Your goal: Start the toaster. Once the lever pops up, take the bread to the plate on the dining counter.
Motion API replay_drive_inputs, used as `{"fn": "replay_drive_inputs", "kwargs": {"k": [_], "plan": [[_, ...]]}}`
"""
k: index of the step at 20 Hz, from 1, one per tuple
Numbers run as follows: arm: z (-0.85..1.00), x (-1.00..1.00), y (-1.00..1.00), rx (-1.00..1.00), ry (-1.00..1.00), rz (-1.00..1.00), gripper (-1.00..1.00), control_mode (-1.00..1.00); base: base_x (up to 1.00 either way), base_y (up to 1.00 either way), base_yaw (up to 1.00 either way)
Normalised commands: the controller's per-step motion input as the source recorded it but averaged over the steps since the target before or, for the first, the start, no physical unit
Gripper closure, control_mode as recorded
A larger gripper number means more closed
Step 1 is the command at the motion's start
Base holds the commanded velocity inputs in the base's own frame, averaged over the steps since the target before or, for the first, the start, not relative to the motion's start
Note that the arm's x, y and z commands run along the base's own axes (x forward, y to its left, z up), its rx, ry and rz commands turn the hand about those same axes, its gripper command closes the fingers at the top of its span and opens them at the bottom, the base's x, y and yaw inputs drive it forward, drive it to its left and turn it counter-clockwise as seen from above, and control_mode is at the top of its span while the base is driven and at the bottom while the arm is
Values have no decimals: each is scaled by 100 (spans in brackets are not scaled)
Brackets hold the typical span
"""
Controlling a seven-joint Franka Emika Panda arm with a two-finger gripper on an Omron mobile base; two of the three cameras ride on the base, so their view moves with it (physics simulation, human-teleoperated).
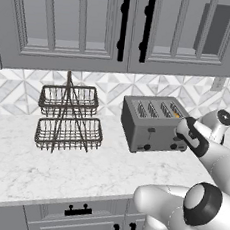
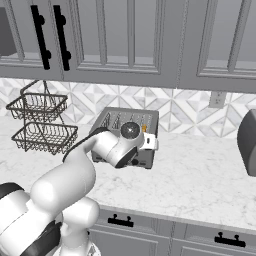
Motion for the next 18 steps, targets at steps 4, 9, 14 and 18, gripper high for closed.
{"fn": "replay_drive_inputs", "kwargs": {"k": [4, 9, 14, 18], "plan": [[0, 0, 0, 0, 0, 0, -100, -100, 0, 0, 0], [0, 0, 0, 0, 0, 0, -100, -100, 0, 0, 0], [0, 0, 0, 0, 0, 0, -100, -100, 0, 0, 0], [0, 0, 0, 0, 0, 0, -100, -100, 0, 0, 0]]}}
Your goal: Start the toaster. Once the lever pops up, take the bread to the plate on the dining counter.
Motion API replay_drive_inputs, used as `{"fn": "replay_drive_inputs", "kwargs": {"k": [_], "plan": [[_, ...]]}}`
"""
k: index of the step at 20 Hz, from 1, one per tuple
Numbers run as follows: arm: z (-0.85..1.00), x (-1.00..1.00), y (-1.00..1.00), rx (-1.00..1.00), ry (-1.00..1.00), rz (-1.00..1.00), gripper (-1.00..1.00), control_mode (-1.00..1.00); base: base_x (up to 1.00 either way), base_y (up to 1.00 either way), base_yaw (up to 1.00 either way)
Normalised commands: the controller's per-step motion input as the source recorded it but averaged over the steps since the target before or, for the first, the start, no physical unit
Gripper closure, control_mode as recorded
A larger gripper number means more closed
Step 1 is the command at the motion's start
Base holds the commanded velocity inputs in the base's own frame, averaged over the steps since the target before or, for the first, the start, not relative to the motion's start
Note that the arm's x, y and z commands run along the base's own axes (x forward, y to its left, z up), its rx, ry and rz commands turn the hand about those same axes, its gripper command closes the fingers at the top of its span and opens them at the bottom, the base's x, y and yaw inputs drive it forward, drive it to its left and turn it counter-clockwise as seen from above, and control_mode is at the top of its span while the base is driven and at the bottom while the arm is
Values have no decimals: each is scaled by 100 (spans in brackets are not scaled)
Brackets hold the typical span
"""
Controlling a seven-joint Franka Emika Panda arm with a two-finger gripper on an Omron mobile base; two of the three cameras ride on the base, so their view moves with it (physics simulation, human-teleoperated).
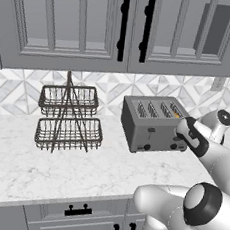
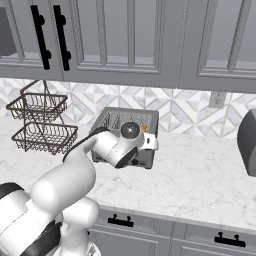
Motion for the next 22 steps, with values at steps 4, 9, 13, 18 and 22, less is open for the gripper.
{"fn": "replay_drive_inputs", "kwargs": {"k": [4, 9, 13, 18, 22], "plan": [[0, 0, 0, 0, 0, 0, -100, -100, 0, 0, 0], [0, 0, 0, 0, 0, 0, -100, -100, 0, 0, 0], [0, 0, 0, 0, 0, 0, -100, -100, 0, 0, 0], [0, 0, 0, 0, 0, 0, -100, -100, 0, 0, 0], [0, 0, 0, 0, 0, 0, -100, -100, 0, 0, 0]]}}
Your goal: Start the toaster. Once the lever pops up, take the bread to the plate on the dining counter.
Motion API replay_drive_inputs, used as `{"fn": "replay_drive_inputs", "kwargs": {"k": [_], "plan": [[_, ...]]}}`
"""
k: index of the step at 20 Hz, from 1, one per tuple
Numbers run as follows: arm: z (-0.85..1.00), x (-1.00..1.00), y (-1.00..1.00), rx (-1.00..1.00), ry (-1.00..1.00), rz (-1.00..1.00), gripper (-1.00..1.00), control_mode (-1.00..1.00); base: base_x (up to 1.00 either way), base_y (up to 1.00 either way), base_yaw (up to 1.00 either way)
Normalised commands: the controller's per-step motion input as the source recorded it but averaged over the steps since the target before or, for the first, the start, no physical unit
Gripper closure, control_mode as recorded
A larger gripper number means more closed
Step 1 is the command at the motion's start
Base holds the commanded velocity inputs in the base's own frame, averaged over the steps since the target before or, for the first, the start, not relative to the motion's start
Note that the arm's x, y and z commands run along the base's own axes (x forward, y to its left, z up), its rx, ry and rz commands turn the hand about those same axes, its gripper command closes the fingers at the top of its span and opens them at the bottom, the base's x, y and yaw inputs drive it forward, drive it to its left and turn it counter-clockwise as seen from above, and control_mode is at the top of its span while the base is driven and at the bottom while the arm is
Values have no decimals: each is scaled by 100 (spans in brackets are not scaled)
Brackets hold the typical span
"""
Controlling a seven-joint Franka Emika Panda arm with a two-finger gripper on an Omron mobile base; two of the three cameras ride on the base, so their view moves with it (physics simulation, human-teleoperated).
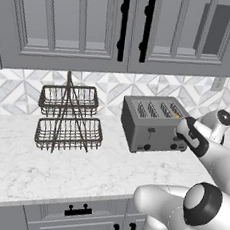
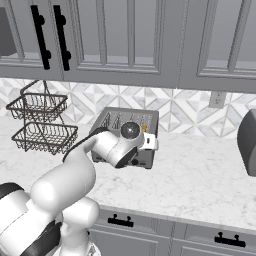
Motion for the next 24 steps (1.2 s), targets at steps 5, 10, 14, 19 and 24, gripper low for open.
{"fn": "replay_drive_inputs", "kwargs": {"k": [5, 10, 14, 19, 24], "plan": [[0, 0, 0, 0, 0, 0, -100, -100, 0, 0, 0], [0, 0, 0, 0, 0, 0, -100, -100, 0, 0, 0], [0, 0, 0, 0, 0, 0, -100, -100, 0, 0, 0], [0, 0, 0, 0, 0, 0, -100, -100, 0, 0, 0], [0, 0, 0, 0, 0, 0, -100, -100, 0, 0, 0]]}}
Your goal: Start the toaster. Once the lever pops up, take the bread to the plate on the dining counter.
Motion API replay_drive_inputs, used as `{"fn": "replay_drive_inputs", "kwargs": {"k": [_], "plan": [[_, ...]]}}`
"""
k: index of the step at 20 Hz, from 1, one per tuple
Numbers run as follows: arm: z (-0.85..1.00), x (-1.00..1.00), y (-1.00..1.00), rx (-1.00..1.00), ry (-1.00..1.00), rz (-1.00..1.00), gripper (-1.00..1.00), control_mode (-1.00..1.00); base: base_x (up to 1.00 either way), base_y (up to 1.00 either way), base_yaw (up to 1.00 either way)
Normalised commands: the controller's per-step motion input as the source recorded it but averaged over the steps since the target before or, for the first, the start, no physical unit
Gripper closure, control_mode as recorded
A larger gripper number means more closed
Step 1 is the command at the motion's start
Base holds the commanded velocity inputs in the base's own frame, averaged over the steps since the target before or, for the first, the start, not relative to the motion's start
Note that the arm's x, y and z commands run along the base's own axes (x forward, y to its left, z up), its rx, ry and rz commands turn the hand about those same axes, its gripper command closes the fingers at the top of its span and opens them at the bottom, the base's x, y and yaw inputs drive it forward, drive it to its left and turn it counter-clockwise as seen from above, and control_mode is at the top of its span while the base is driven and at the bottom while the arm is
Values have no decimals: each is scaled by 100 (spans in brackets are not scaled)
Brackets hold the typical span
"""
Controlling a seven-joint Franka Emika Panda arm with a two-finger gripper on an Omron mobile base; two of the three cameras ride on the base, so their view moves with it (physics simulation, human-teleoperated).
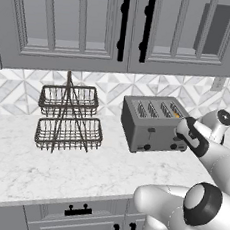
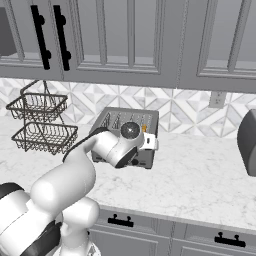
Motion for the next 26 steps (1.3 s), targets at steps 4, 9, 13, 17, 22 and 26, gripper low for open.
{"fn": "replay_drive_inputs", "kwargs": {"k": [4, 9, 13, 17, 22, 26], "plan": [[0, 0, 0, 0, 0, 0, -100, -100, 0, 0, 0], [0, 0, 0, 0, 0, 0, -100, -100, 0, 0, 0], [0, 0, 0, 0, 0, 0, -100, -100, 0, 0, 0], [0, 0, 0, 0, 0, 0, -100, -100, 0, 0, 0], [0, 0, 0, 0, 0, 0, -100, -100, 0, 0, 0], [0, 0, 0, 0, 0, 0, -100, -100, 0, 0, 0]]}}
